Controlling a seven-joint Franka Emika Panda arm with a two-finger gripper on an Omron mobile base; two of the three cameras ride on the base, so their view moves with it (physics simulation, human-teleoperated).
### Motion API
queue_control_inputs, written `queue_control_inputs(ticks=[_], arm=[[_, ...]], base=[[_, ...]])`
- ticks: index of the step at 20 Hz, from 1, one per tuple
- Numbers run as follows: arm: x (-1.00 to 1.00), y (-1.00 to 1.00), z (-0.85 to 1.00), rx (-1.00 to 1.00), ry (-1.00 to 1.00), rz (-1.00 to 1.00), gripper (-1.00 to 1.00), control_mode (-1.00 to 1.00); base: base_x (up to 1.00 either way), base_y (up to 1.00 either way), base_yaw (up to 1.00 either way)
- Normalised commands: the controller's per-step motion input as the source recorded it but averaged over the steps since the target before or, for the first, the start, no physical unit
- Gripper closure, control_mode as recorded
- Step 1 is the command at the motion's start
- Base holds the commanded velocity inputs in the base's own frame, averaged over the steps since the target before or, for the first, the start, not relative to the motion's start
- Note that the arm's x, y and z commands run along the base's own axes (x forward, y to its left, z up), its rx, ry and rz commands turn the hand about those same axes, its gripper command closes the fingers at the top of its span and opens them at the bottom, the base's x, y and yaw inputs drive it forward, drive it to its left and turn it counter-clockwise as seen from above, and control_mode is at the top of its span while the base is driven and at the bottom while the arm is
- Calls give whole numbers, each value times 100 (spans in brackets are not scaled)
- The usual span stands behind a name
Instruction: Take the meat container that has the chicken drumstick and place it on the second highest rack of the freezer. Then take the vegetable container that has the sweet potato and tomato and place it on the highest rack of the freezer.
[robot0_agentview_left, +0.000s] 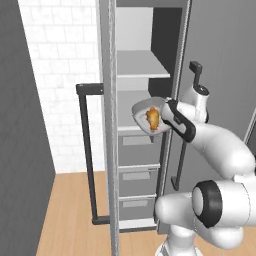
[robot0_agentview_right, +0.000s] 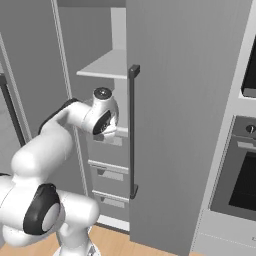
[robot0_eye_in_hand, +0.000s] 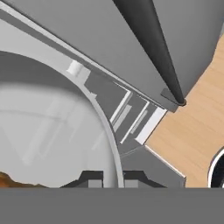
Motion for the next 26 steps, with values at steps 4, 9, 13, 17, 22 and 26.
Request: queue_control_inputs(ticks=[4, 9, 13, 17, 22, 26], arm=[[13, 20, -32, 13, 0, -35, 100, -100], [45, 18, -27, 10, -1, -28, 100, -100], [59, 11, -13, 10, 0, -8, 100, -100], [51, 1, -11, 12, 0, 0, 100, -100], [57, 3, -9, 7, 0, 0, 100, -100], [59, 16, -23, 0, -1, -4, 100, -100]], base=[[0, 0, 0], [0, 0, 0], [0, 0, 0], [0, 0, 0], [0, 0, 0], [0, 0, 0]])
